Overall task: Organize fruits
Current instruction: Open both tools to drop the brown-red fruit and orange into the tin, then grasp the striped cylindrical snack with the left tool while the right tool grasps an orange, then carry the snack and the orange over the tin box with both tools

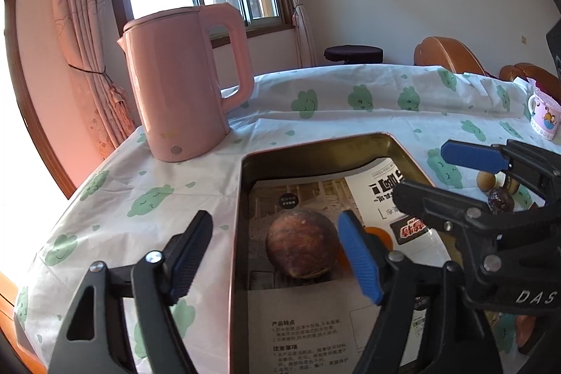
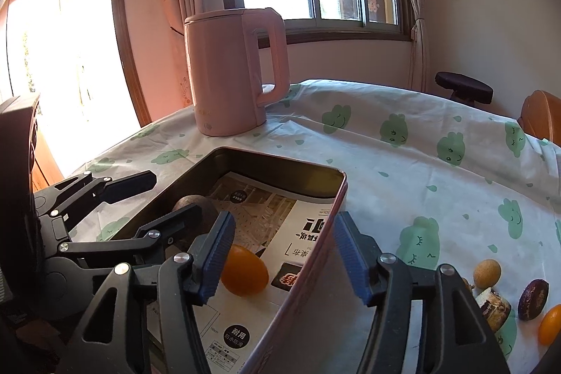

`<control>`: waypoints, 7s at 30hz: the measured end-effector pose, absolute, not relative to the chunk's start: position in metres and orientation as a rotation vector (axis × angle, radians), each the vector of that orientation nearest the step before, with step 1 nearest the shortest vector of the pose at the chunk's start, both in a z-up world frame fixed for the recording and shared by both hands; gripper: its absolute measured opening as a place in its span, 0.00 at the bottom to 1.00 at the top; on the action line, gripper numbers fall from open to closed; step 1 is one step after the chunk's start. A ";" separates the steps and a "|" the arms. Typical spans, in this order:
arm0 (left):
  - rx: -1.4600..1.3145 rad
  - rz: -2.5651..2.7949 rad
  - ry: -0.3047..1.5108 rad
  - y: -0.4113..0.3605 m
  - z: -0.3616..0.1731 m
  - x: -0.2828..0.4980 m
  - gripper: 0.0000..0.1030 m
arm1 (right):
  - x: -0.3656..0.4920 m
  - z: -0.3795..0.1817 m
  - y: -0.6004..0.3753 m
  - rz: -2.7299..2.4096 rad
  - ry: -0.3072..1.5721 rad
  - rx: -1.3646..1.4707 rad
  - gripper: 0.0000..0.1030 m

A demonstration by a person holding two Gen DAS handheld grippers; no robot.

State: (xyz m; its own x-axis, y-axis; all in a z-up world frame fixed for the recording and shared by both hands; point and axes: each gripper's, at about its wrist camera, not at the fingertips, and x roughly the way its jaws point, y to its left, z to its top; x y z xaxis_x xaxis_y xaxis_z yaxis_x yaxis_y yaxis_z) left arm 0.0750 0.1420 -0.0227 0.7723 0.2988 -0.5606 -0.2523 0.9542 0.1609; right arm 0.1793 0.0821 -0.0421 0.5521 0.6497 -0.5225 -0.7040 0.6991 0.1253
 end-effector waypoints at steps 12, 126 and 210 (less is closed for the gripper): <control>0.162 0.304 0.546 0.123 -0.015 0.067 0.97 | 0.171 -0.030 0.060 0.772 0.469 -0.032 0.78; 0.003 -0.161 0.576 -0.045 -0.014 0.077 0.39 | 0.124 -0.042 -0.147 0.455 0.554 -0.055 0.43; 0.034 -0.031 0.274 -0.037 0.010 0.021 0.39 | 0.072 -0.017 -0.162 0.429 0.227 -0.056 0.44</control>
State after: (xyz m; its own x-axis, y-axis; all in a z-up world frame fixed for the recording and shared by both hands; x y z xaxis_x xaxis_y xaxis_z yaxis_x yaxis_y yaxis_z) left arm 0.0213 -0.0375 0.0098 0.9622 -0.0255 -0.2710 0.0347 0.9990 0.0293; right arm 0.0718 -0.1616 -0.0172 0.8847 0.4059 -0.2294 -0.4183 0.9083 -0.0061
